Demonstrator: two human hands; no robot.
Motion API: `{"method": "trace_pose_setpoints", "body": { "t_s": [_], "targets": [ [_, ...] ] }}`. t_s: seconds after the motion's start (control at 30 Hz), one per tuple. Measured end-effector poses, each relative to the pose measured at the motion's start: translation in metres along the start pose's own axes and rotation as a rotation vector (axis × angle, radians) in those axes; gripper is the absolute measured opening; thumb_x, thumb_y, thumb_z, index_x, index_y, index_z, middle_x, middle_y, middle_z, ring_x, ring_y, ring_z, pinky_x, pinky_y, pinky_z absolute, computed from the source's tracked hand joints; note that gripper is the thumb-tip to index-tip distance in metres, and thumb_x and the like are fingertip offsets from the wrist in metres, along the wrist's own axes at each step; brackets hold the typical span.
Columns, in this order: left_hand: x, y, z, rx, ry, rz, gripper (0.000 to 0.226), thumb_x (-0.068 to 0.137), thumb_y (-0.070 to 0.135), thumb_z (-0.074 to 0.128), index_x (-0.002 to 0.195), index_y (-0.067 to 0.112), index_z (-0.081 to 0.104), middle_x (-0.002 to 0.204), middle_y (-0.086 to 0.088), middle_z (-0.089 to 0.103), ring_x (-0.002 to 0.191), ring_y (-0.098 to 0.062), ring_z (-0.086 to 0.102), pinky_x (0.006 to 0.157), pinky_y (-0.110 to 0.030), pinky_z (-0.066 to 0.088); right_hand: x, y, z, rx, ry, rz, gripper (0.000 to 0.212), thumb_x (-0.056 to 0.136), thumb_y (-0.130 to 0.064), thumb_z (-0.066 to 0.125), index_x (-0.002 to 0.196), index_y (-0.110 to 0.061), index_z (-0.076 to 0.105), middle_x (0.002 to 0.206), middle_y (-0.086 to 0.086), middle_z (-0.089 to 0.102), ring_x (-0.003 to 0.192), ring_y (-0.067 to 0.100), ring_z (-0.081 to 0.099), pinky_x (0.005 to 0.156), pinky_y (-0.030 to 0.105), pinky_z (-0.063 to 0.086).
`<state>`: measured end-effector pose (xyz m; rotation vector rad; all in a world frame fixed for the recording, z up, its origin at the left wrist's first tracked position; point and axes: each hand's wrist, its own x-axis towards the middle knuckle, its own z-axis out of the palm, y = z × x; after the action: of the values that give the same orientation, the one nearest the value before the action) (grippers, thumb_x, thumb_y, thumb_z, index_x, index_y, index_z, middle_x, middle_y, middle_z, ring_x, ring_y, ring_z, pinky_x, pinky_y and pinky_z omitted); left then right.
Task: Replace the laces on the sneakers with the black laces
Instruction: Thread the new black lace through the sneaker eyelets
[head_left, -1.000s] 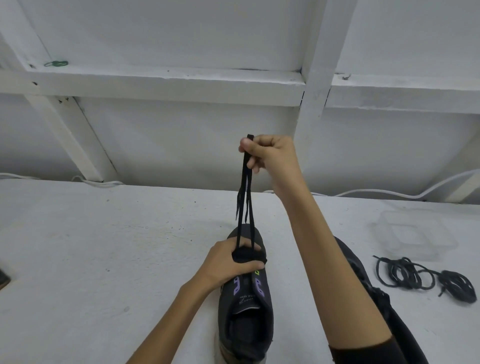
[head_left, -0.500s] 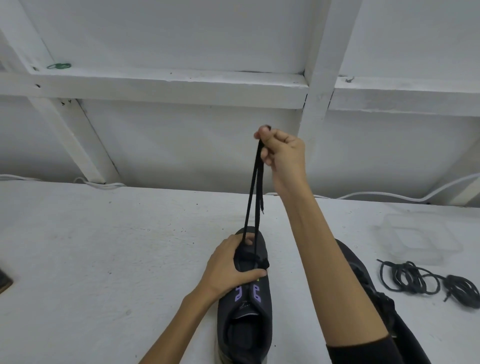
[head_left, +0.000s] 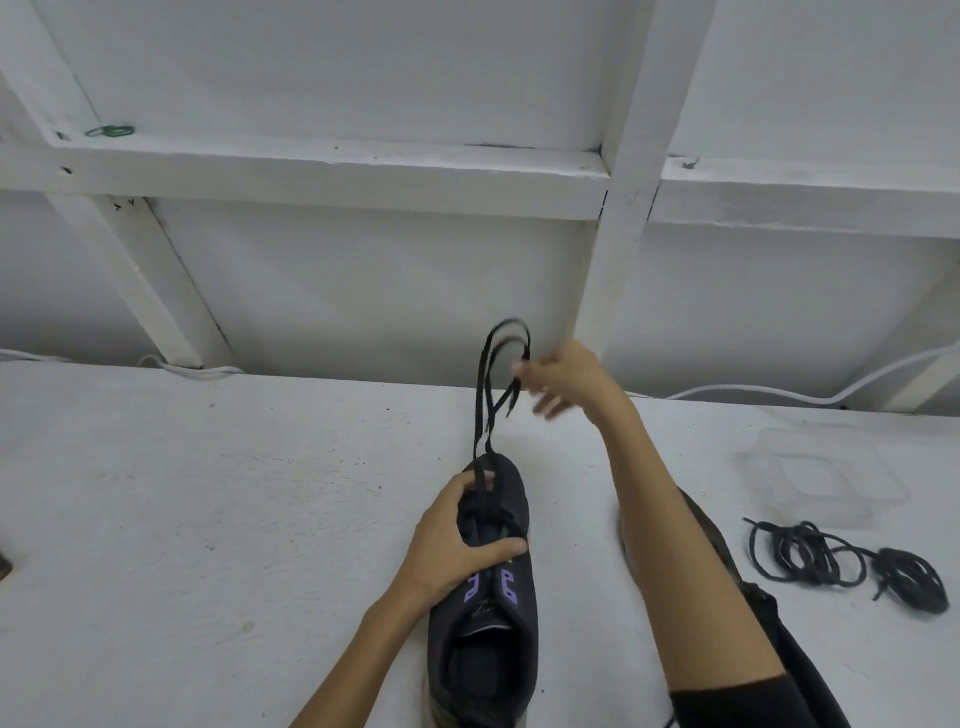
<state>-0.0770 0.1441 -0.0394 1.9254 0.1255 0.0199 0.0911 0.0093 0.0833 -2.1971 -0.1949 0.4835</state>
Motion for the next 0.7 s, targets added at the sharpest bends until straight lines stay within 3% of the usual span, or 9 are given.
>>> {"method": "trace_pose_setpoints", "body": {
  "t_s": [0.1, 0.17, 0.23, 0.37, 0.47, 0.57, 0.7],
  "targets": [
    [0.000, 0.001, 0.001, 0.002, 0.003, 0.010, 0.087, 0.056, 0.060, 0.081, 0.132, 0.037, 0.045, 0.128, 0.022, 0.055, 0.117, 0.004, 0.053, 0.103, -0.025, 0.046, -0.027, 0.021, 0.016, -0.240, -0.337, 0.066, 0.048, 0.090, -0.049, 0.064, 0.093, -0.002, 0.073, 0.084, 0.007, 0.074, 0.061, 0.017, 0.068, 0.053, 0.023, 0.048],
    [0.000, 0.002, 0.001, 0.011, 0.007, 0.025, 0.085, 0.059, 0.057, 0.081, 0.133, 0.040, 0.042, 0.128, 0.021, 0.055, 0.119, 0.003, 0.052, 0.102, -0.022, 0.045, -0.041, 0.030, 0.035, -0.257, -0.392, 0.051, 0.048, 0.085, -0.052, 0.067, 0.094, -0.006, 0.074, 0.079, 0.001, 0.072, 0.056, 0.011, 0.063, 0.051, 0.020, 0.041],
    [0.000, 0.004, 0.002, 0.008, 0.010, 0.035, 0.082, 0.062, 0.047, 0.085, 0.130, 0.047, 0.039, 0.128, 0.022, 0.055, 0.119, 0.005, 0.052, 0.099, -0.016, 0.045, -0.050, 0.039, 0.056, -0.167, -0.312, 0.010, 0.039, 0.081, -0.047, 0.074, 0.085, -0.009, 0.074, 0.070, -0.003, 0.066, 0.051, 0.009, 0.056, 0.049, 0.019, 0.037],
    [0.001, 0.004, 0.002, -0.017, 0.025, 0.030, 0.091, 0.066, 0.027, 0.089, 0.130, 0.052, 0.029, 0.128, 0.023, 0.053, 0.115, 0.012, 0.051, 0.090, -0.006, 0.042, -0.058, 0.046, 0.080, 0.070, -0.144, -0.085, 0.030, 0.078, -0.028, 0.080, 0.063, -0.010, 0.063, 0.052, -0.003, 0.054, 0.048, 0.011, 0.048, 0.057, 0.028, 0.044],
    [0.001, 0.003, 0.001, -0.049, 0.029, -0.002, 0.104, 0.066, 0.023, 0.089, 0.136, 0.052, 0.018, 0.125, 0.022, 0.053, 0.113, 0.015, 0.050, 0.093, -0.005, 0.042, -0.066, 0.042, 0.077, 0.211, -0.128, -0.129, 0.031, 0.082, -0.017, 0.077, 0.058, -0.007, 0.060, 0.046, 0.002, 0.051, 0.043, 0.009, 0.045, 0.051, 0.021, 0.039],
    [0.001, 0.001, 0.000, -0.067, 0.001, -0.013, 0.110, 0.066, 0.027, 0.089, 0.142, 0.049, 0.011, 0.123, 0.021, 0.052, 0.111, 0.017, 0.050, 0.090, -0.003, 0.041, -0.073, 0.033, 0.064, 0.357, -0.119, -0.152, 0.027, 0.083, -0.008, 0.074, 0.060, 0.000, 0.062, 0.045, 0.003, 0.051, 0.041, 0.009, 0.045, 0.048, 0.019, 0.037],
    [0.001, 0.003, 0.000, -0.057, -0.021, -0.004, 0.099, 0.062, 0.042, 0.086, 0.134, 0.052, 0.021, 0.126, 0.016, 0.054, 0.112, 0.006, 0.056, 0.092, -0.011, 0.046, -0.070, 0.019, 0.051, 0.511, -0.083, -0.191, 0.024, 0.081, -0.002, 0.074, 0.069, 0.014, 0.062, 0.049, 0.011, 0.052, 0.042, 0.015, 0.047, 0.046, 0.019, 0.039]
  ]
}}
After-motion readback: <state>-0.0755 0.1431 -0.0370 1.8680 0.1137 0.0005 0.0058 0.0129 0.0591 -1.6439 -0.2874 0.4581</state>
